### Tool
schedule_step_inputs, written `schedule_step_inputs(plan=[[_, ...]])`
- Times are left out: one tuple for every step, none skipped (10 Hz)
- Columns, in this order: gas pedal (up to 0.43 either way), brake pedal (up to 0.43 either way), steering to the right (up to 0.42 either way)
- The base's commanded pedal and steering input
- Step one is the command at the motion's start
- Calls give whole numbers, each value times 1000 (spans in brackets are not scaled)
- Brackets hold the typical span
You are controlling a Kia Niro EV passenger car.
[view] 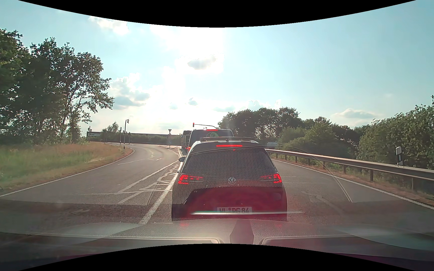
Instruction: Follow the waypoints while adhering to traffic rules and regulations
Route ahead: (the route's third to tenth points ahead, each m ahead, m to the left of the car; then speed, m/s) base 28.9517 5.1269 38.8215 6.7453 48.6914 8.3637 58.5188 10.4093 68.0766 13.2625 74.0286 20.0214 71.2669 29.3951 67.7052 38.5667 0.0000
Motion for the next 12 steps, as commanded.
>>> schedule_step_inputs(plan=[[0, 256, -42], [0, 256, -42], [0, 256, -42], [0, 256, -43], [0, 256, -42], [0, 256, -42], [0, 256, -43], [0, 256, -42], [0, 256, -42], [0, 256, -42], [0, 256, -42], [0, 256, -42]])
